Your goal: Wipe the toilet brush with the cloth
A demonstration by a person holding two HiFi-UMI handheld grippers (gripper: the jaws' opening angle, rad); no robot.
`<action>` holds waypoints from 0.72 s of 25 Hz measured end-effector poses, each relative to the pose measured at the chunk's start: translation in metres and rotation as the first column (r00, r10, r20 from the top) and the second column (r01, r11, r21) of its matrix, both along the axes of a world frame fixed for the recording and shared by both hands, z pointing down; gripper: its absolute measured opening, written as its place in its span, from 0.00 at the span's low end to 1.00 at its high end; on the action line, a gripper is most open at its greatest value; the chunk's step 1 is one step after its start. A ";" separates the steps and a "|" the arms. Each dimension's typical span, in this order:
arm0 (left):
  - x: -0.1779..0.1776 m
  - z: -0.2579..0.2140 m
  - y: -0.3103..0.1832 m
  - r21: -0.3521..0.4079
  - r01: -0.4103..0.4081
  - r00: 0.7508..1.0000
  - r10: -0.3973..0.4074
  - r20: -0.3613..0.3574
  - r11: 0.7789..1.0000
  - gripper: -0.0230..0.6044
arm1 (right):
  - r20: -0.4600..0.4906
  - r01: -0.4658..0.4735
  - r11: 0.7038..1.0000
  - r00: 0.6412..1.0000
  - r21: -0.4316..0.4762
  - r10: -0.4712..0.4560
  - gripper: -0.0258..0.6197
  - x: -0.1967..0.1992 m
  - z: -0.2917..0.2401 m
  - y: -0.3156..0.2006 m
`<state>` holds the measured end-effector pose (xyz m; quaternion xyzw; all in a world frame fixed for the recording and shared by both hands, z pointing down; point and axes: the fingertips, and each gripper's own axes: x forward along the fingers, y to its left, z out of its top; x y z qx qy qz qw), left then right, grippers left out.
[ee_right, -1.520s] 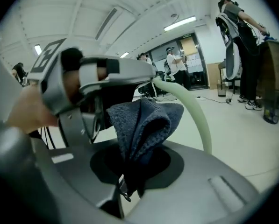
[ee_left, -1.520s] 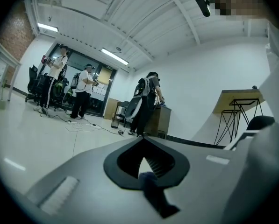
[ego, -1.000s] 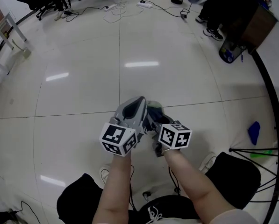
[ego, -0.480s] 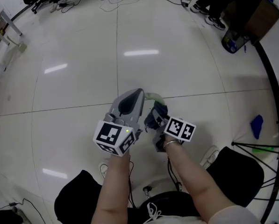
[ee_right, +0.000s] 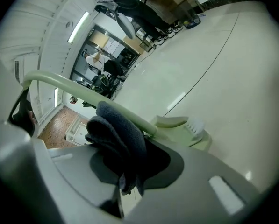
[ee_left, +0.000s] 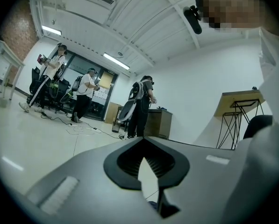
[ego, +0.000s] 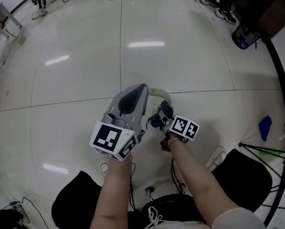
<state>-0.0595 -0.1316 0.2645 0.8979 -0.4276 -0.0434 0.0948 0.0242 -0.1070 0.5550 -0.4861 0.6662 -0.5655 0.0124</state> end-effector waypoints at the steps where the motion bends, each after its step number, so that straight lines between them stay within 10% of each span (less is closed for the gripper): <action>1: -0.001 0.000 0.000 0.001 0.002 1.000 -0.002 -0.001 1.000 0.05 | 0.009 0.005 1.000 1.000 0.003 -0.005 0.15 -0.001 -0.001 0.000; 8: -0.003 0.005 0.001 -0.041 0.041 0.999 -0.041 -0.021 0.998 0.05 | -0.027 0.154 0.978 0.988 0.144 -0.152 0.15 -0.014 -0.053 0.031; 18: -0.025 -0.031 0.045 0.037 0.212 0.975 -0.208 -0.081 0.977 0.05 | -0.388 0.284 0.786 0.920 0.549 -0.062 0.15 0.061 -0.214 0.034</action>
